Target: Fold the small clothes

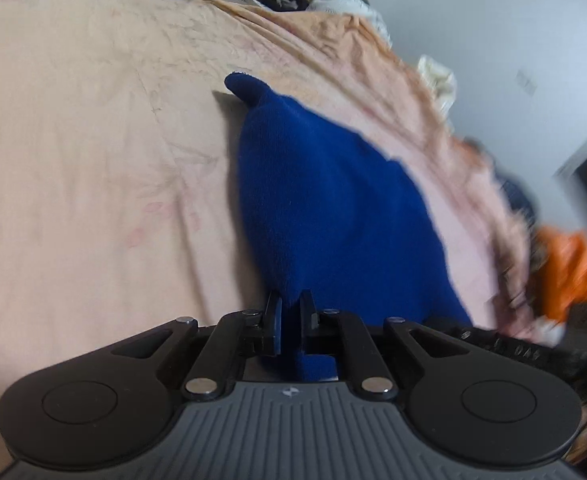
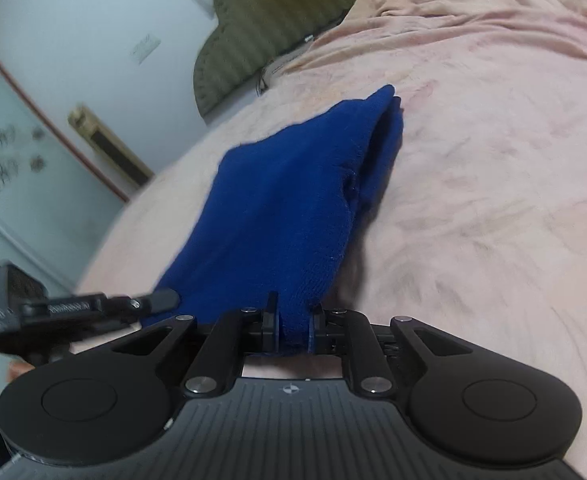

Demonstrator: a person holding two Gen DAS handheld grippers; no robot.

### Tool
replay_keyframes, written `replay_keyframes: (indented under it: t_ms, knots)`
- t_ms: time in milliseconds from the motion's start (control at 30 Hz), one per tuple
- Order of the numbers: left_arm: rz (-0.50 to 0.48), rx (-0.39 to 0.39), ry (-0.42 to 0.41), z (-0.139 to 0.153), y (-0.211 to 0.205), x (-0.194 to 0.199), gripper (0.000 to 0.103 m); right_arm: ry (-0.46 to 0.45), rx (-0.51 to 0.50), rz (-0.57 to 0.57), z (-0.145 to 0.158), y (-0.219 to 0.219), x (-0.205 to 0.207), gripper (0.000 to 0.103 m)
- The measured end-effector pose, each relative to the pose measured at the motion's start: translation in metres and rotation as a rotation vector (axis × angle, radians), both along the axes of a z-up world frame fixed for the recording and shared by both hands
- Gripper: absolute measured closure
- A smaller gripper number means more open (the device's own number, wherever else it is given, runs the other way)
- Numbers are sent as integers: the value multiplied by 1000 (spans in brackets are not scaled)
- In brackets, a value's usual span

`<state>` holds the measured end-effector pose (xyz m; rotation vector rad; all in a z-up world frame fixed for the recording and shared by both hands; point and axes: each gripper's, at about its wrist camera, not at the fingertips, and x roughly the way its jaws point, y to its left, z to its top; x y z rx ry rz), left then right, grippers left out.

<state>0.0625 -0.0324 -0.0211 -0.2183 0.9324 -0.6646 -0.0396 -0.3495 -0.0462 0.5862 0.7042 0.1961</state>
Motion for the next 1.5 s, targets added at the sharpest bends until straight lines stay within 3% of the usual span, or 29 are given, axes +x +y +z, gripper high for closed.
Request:
replay_keyframes:
  t_ms: [33,67,133,167,200,267,333,433,533,667,833,900,1100,1500]
  knots:
    - [1,47,-45,7,-4,-7,94,32,-51,-2,-1,3,-1,83]
    - [15,93,-96,15,-7,-13,94,56,-104,-12,-2,6,-2,72]
    - [21,178,-206,29,-18,-26,88,41,-210,-89,9,10,-10,65]
    - [15,223,-243,33,-26,-30,76,12,-275,-137,19,13,-14,64]
    - [24,252,-267,36,-34,-34,52,-29,-359,-177,30,20,-17,62]
    - [56,282,-298,34,-47,-40,19,-105,-477,-180,44,36,-17,58]
    - [87,340,-321,27,-59,-45,19,-122,-495,-130,44,51,-10,51]
    - [114,394,-305,15,-65,-48,19,-75,-499,-79,27,66,1,50]
    - [140,387,-274,11,-59,-51,19,17,-564,-177,11,70,5,44]
    - [180,409,-287,13,-60,-54,19,-10,-498,-214,17,67,-13,39]
    - [183,436,-294,12,-66,-62,19,-13,-537,-209,19,78,-17,25]
    - [175,436,-283,11,-64,-65,19,-16,-530,-204,19,80,-21,15]
    - [165,429,-252,6,-63,-69,19,-9,-544,-188,20,87,-28,9]
    - [176,486,-267,3,-62,-81,19,19,-556,-191,14,90,-36,5]
